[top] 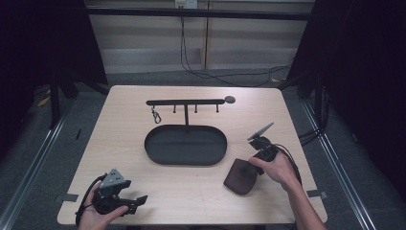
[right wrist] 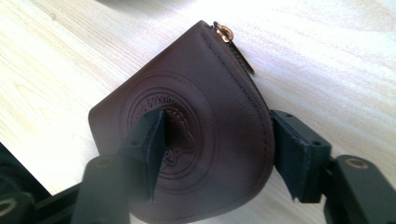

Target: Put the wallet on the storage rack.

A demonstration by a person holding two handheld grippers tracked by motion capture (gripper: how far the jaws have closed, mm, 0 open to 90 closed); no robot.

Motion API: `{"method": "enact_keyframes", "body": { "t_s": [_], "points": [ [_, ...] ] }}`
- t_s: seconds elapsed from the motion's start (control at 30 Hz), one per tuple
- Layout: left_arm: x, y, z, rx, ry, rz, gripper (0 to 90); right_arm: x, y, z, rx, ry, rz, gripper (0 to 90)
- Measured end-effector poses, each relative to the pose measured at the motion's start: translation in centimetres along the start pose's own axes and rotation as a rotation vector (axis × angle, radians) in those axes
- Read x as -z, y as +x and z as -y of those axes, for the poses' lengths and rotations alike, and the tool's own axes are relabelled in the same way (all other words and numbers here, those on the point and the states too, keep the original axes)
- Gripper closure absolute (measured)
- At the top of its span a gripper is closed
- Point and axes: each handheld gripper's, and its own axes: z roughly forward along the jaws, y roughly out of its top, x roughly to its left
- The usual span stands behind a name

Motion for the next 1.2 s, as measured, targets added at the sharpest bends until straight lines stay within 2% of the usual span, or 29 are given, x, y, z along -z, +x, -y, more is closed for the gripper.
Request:
{"method": "enact_keyframes", "body": {
  "t_s": [0.1,0.23,0.37,0.47,0.6,0.63,0.7,0.8,0.83,0.9,0.93,0.97,1.1,1.2],
  "points": [
    [-0.1,-0.2,0.0,-0.017,0.012,-0.01,17.7,1.0,0.2,0.0,0.007,-0.03,-0.017,52.2],
    [-0.2,-0.3,0.0,-0.019,0.012,-0.016,17.9,1.7,0.9,0.0,0.019,-0.031,0.01,55.0],
    [-0.2,-0.3,0.0,-0.017,0.01,-0.016,18.0,2.2,1.3,-0.2,0.021,-0.041,0.016,59.0],
    [-0.4,-0.2,0.0,-0.014,0.019,-0.006,18.0,2.8,1.6,-0.2,0.039,-0.05,0.045,59.6],
    [-0.5,-0.3,-0.1,-0.028,0.034,-0.011,18.5,3.5,2.0,-0.3,0.05,-0.06,0.05,61.7],
    [-0.5,-0.4,-0.1,-0.032,0.034,-0.015,18.5,4.0,2.4,-0.5,0.059,-0.055,0.081,61.9],
    [-0.5,-0.4,-0.1,-0.03,0.034,-0.015,18.5,4.3,2.5,-0.6,0.063,-0.059,0.086,62.1],
    [-0.4,-0.3,-0.1,-0.027,0.026,-0.018,18.5,4.7,2.7,-0.7,0.059,-0.055,0.101,62.1],
    [-0.4,-0.3,-0.1,-0.018,0.02,-0.016,18.5,5.0,3.0,-0.8,0.06,-0.047,0.133,62.2],
    [-0.4,-0.3,-0.1,-0.019,0.021,-0.014,18.5,5.1,3.1,-0.8,0.059,-0.043,0.137,62.4],
    [-0.4,-0.3,-0.1,-0.027,0.027,-0.013,18.5,5.3,3.2,-0.8,0.057,-0.039,0.142,65.7],
    [-0.4,-0.3,-0.1,-0.027,0.028,-0.009,18.5,5.7,3.2,-0.9,0.06,-0.06,0.128,68.3],
    [-0.4,-0.3,-0.1,-0.03,0.028,-0.008,18.5,6.1,3.9,-1.2,0.056,-0.026,0.176,68.5],
    [-0.4,-0.4,0.0,-0.017,0.016,-0.015,18.5,6.2,4.1,-1.3,0.054,-0.034,0.18,68.6]
  ]
}}
